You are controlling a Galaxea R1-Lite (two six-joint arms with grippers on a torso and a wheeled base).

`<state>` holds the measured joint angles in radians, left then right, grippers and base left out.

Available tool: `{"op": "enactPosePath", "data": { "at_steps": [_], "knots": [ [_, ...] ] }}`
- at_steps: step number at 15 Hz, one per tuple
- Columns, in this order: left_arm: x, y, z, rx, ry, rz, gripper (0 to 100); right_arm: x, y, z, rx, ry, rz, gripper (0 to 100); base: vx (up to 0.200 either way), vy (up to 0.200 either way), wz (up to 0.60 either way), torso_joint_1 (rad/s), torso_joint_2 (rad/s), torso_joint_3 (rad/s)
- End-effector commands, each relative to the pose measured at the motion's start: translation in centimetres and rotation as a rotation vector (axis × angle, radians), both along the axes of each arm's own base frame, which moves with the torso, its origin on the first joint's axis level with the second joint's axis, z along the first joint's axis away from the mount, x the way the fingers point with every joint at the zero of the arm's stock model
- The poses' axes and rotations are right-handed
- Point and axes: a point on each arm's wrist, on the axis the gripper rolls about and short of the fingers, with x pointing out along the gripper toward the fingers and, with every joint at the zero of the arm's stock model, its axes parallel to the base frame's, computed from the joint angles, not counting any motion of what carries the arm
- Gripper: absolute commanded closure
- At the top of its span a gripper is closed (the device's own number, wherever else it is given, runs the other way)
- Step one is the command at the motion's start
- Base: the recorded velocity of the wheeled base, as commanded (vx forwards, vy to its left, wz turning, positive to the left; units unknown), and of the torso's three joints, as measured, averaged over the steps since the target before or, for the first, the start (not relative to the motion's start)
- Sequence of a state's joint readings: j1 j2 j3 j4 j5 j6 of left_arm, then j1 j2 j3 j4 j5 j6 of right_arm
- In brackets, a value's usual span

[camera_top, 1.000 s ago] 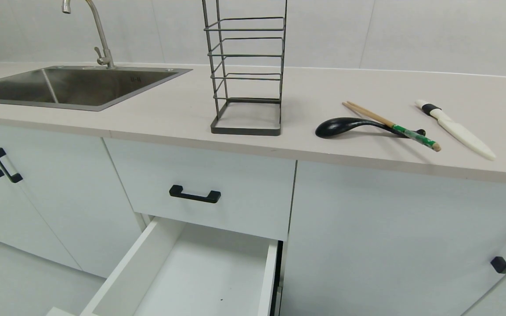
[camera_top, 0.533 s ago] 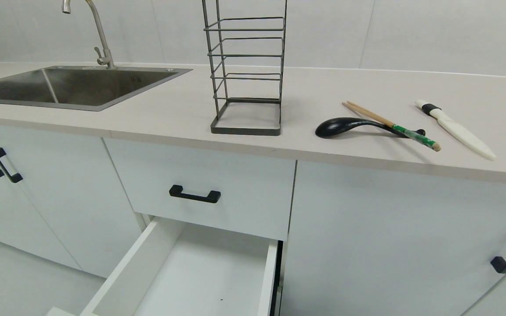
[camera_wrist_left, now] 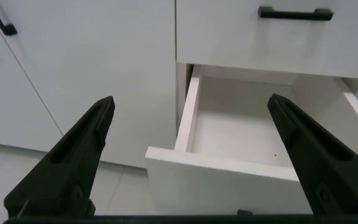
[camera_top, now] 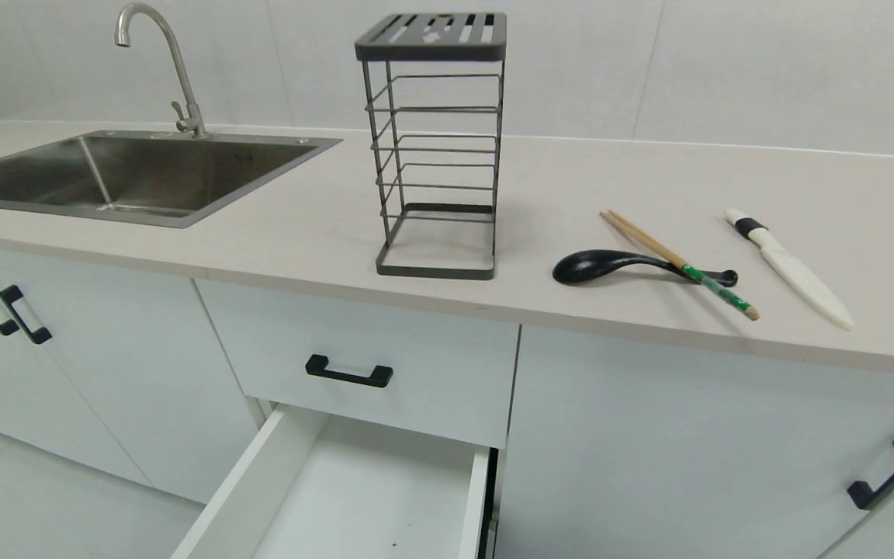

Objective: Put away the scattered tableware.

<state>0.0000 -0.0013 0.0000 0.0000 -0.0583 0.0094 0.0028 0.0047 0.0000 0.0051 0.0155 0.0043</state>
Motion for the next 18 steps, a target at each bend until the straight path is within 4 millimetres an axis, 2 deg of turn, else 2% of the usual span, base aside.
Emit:
{"op": "enactPosePath", "data": {
  "at_steps": [1, 9, 18],
  "knots": [
    [0.01, 0.0, 0.0, 0.0, 0.001, 0.0, 0, 0.01, 0.0, -0.01, 0.0, 0.002, 0.0, 100, 0.0, 0.0, 0.0, 0.1, -0.53, -0.3],
    [0.01, 0.0, 0.0, 0.001, 0.001, -0.002, 0, 0.01, 0.0, -0.01, 0.002, 0.003, 0.0, 100, 0.0, 0.0, 0.0, 0.171, -0.48, -0.295],
    [0.01, 0.0, 0.0, 0.0, 0.001, -0.002, 0, 0.01, 0.0, -0.01, 0.0, 0.002, -0.001, 100, 0.0, 0.0, 0.0, 0.071, -0.17, -0.101]
  ]
}}
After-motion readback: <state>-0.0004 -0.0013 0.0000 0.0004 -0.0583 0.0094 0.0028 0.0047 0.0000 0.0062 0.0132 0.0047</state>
